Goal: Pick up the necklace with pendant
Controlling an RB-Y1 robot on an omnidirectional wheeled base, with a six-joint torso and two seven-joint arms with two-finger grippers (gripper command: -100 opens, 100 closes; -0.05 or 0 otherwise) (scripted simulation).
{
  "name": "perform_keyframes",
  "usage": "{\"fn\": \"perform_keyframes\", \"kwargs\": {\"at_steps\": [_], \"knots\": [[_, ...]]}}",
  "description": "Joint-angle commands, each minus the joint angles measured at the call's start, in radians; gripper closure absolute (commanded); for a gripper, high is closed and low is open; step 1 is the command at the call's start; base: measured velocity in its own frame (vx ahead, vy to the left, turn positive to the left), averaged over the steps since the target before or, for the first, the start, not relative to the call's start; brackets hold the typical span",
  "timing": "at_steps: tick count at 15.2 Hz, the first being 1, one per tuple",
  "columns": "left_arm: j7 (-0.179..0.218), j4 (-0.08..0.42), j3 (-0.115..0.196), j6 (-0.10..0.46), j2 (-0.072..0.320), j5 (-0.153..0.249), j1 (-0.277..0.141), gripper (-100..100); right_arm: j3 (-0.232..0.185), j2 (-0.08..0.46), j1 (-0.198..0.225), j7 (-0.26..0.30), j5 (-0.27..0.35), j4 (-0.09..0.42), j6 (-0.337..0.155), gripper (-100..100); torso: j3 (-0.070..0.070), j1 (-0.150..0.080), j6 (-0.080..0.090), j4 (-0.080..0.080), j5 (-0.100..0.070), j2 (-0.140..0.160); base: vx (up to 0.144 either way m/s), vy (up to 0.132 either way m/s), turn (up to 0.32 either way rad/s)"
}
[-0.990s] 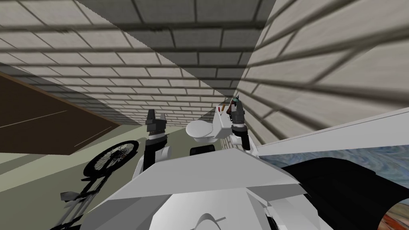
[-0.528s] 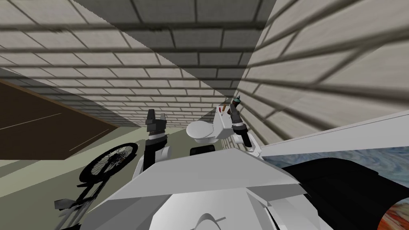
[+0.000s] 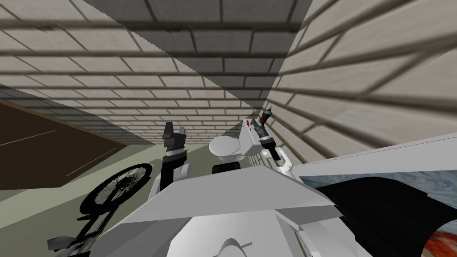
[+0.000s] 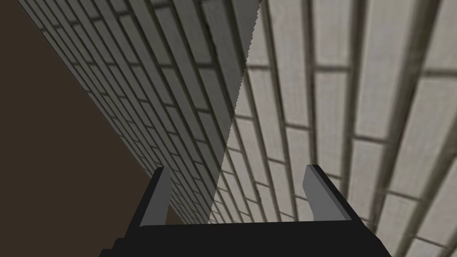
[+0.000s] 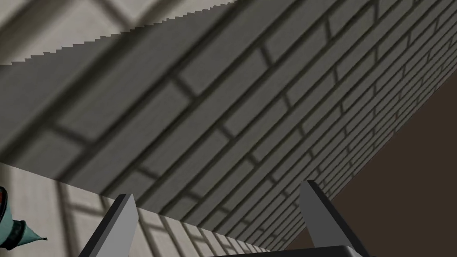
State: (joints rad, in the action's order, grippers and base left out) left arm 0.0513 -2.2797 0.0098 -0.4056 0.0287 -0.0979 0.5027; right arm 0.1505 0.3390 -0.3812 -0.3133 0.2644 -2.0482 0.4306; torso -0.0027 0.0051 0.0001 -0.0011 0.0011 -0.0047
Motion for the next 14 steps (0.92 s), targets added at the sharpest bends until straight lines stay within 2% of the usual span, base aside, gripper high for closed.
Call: {"fn": "perform_keyframes", "kwargs": {"at_steps": [1, 4, 5, 7, 8, 11, 12, 14], "knots": [[0.0, 0.0, 0.0, 0.0, 0.0, 0.0, 0.0, 0, 0.01, 0.012, 0.013, -0.024, 0.019, 0.029, -0.018, -100, 0.0, 0.0, 0.0, 0.0, 0.0, 0.0, 0.053, 0.063, -0.044], [0.0, 0.0, 0.0, 0.0, 0.0, 0.0, 0.0, 0, 0.035, 0.033, 0.035, -0.087, 0.075, 0.099, -0.061, -100, 0.0, -0.001, 0.0, 0.0, 0.0, 0.0, 0.056, 0.073, -0.058], [0.0, 0.0, 0.0, 0.0, 0.0, 0.0, 0.0, 0, 0.035, 0.033, 0.035, -0.087, 0.075, 0.099, -0.061, -100, 0.0, 0.0, 0.0, 0.0, 0.0, -0.001, 0.058, 0.09, -0.05], [0.0, 0.0, 0.0, 0.0, 0.0, 0.0, 0.0, 0, 0.052, 0.042, 0.05, -0.13, 0.112, 0.146, -0.089, -100, 0.0, 0.001, 0.0, 0.0, 0.0, 0.0, 0.057, 0.081, -0.049], [0.0, 0.0, 0.0, 0.0, 0.0, 0.0, 0.0, 0, 0.052, 0.042, 0.05, -0.13, 0.112, 0.146, -0.089, -100, 0.0, 0.001, 0.0, 0.0, 0.0, 0.0, 0.044, 0.078, -0.038], [0.0, 0.0, 0.0, 0.0, 0.0, 0.0, 0.0, 0, 0.076, 0.049, 0.07, -0.191, 0.166, 0.215, -0.131, -100, 0.0, 0.001, 0.0, 0.0, 0.0, 0.001, 0.045, 0.093, -0.058], [0.0, 0.0, 0.0, 0.0, 0.0, 0.0, 0.0, 0, 0.076, 0.049, 0.07, -0.191, 0.166, 0.215, -0.131, -100, 0.0, 0.002, 0.0, 0.0, 0.0, 0.0, 0.055, 0.093, -0.053], [0.0, 0.0, 0.0, 0.0, 0.0, 0.0, 0.0, 0, 0.092, 0.049, 0.083, -0.231, 0.2, 0.258, -0.157, -100, 0.0, 0.001, 0.0, 0.0, 0.0, 0.0, 0.051, 0.081, -0.044]]}}
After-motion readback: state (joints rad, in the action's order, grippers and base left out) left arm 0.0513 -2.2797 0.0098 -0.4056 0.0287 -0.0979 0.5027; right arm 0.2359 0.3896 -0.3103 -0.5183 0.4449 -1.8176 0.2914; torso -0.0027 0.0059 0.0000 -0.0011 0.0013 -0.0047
